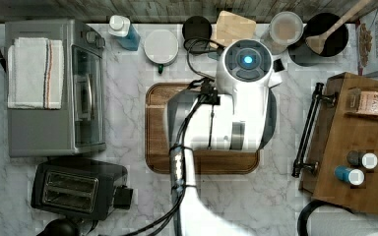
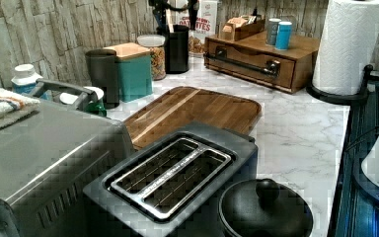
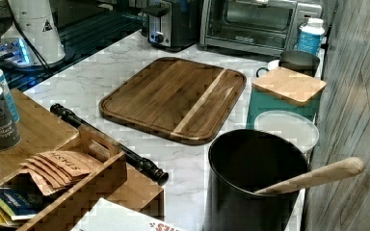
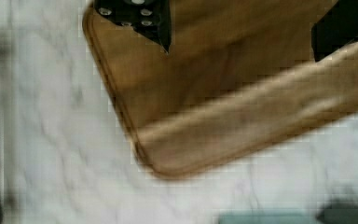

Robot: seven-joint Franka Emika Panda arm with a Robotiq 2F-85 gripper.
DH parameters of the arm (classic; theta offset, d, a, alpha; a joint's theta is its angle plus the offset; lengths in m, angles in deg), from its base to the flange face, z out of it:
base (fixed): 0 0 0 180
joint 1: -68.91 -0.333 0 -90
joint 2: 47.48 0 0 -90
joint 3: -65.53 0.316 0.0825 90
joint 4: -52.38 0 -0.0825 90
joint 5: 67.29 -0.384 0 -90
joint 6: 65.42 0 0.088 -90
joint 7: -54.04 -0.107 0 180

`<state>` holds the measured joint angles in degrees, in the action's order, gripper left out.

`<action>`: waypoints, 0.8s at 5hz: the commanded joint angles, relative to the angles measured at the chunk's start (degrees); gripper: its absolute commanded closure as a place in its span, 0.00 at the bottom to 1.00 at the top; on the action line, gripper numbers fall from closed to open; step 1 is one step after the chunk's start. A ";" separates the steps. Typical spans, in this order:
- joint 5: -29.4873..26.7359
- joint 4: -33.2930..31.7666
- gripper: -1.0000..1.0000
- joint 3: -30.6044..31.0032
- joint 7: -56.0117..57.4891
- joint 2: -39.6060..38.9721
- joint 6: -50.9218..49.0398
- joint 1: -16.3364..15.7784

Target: Open the drawer.

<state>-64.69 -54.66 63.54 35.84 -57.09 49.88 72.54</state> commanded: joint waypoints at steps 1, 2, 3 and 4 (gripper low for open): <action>-0.41 -0.69 0.00 -5.55 11.18 -0.95 7.96 8.52; -0.20 -0.15 0.00 -5.61 13.17 -1.92 8.69 10.04; 1.72 -1.77 0.00 -5.92 14.08 -2.06 11.40 11.13; 4.28 -3.19 0.00 -5.44 13.62 -2.88 13.74 12.36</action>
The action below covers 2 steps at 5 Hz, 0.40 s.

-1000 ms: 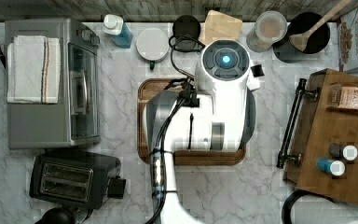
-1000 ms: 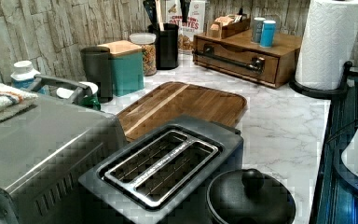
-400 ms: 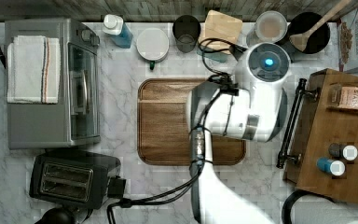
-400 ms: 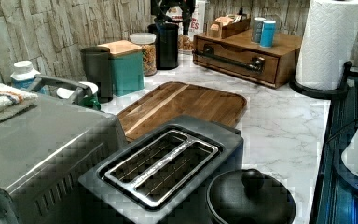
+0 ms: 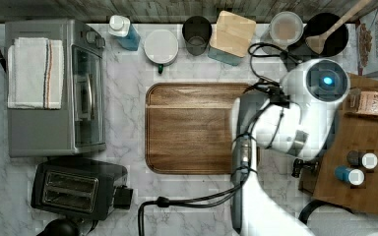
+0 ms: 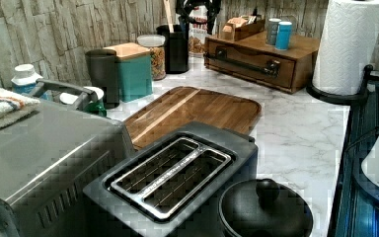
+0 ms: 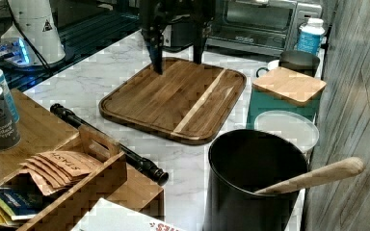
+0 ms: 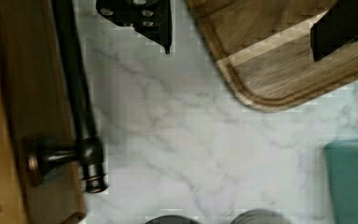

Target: Open the drawer.

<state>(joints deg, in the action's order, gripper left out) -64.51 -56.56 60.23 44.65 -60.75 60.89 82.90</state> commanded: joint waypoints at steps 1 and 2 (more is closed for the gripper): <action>7.47 -2.21 0.00 -1.83 3.52 -0.25 3.94 2.59; 12.43 -4.58 0.00 -2.65 1.82 -0.28 7.86 2.85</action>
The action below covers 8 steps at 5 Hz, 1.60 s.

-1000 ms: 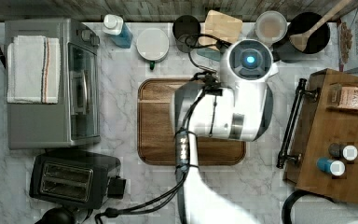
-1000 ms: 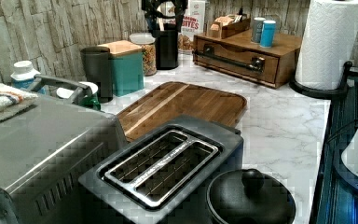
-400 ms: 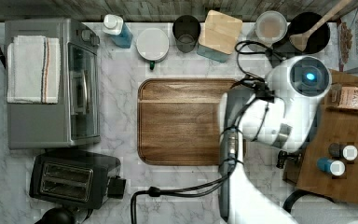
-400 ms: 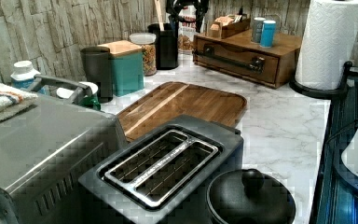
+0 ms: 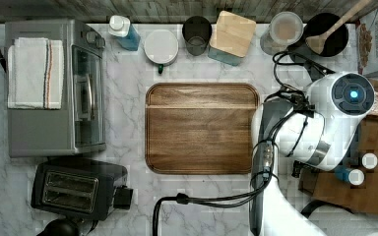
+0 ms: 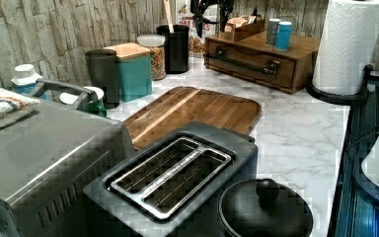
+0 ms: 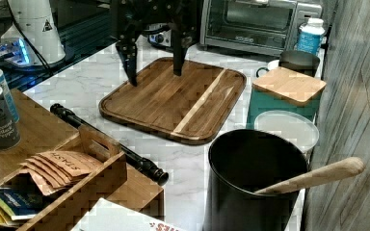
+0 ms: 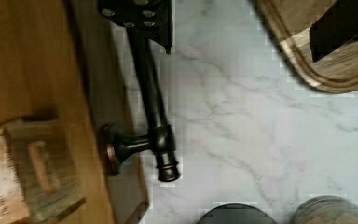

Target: Open the drawer.

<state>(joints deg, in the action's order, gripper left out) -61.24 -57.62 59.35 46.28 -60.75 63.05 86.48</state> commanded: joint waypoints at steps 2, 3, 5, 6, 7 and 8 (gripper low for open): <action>10.36 -1.00 0.00 -2.46 4.53 -2.71 2.07 1.28; 11.15 -1.67 0.00 -3.39 3.89 -2.39 2.13 1.80; 11.16 -3.72 0.00 -3.93 3.66 -2.48 4.31 3.26; 6.69 -4.26 0.00 -3.21 5.61 -3.71 6.98 4.45; 4.62 -5.55 0.00 -2.11 6.06 -4.18 9.69 5.29; 4.89 -7.03 0.00 -2.42 5.08 -4.21 11.20 4.51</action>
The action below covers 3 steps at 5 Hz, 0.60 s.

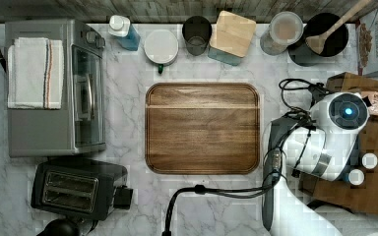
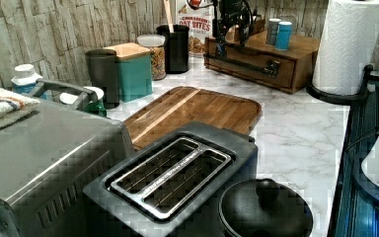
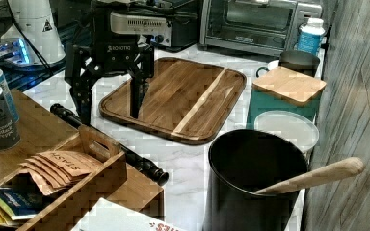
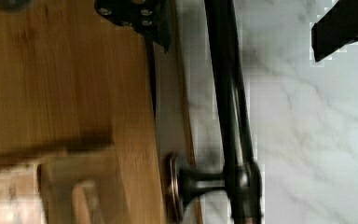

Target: Open the drawer.

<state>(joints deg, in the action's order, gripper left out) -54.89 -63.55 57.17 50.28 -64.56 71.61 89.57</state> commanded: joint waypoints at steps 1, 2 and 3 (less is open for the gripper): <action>-2.44 -0.94 0.00 0.30 0.44 -1.15 1.48 0.90; -1.28 -1.74 0.00 -0.15 -1.04 -1.89 2.68 0.04; -1.10 -1.11 0.00 -0.22 1.72 -4.59 5.19 1.19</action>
<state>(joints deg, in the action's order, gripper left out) -56.78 -64.45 56.86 50.05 -67.19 75.80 89.57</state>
